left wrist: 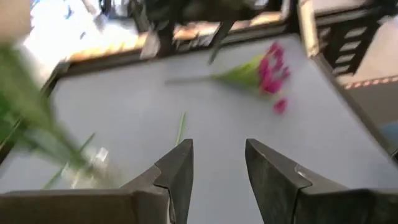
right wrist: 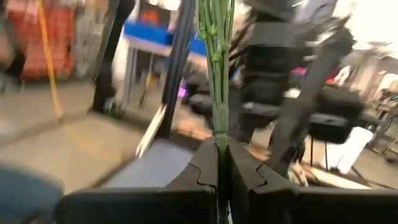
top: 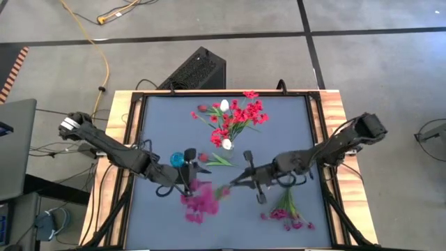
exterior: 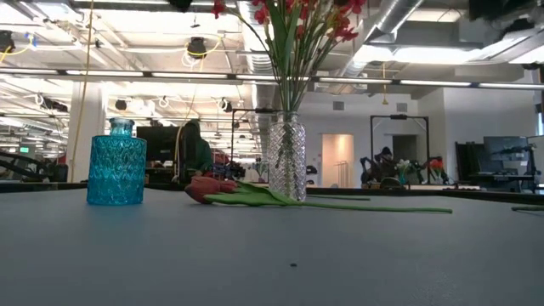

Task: Sort flowers into vase by color
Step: Put the top violet flowers into the blue vase

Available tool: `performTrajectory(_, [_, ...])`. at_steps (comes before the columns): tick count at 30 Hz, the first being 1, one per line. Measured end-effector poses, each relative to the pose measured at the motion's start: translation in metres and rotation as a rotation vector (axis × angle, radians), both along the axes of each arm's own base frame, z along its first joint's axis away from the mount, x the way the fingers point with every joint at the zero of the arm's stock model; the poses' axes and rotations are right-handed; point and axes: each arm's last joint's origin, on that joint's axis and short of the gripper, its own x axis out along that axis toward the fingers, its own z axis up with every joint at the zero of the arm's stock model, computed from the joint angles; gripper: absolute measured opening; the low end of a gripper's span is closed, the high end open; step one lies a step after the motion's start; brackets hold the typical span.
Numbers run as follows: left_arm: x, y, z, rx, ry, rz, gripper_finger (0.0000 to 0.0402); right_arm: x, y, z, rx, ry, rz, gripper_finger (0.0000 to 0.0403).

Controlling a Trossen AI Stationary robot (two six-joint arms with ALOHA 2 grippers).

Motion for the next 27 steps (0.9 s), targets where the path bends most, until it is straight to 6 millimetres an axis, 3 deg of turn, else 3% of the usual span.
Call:
performTrajectory(10, [0.015, -0.009, 0.019, 0.047, -0.268, -0.094, 0.0135, 0.019, -0.005, -0.033, 0.131, -0.092, -0.023, 0.0033])
performTrajectory(27, [0.021, 0.003, 0.023, -0.039, -0.305, -0.056, 0.0135, 0.048, 0.0, -0.05, 0.167, -0.15, -0.16, 0.0033])
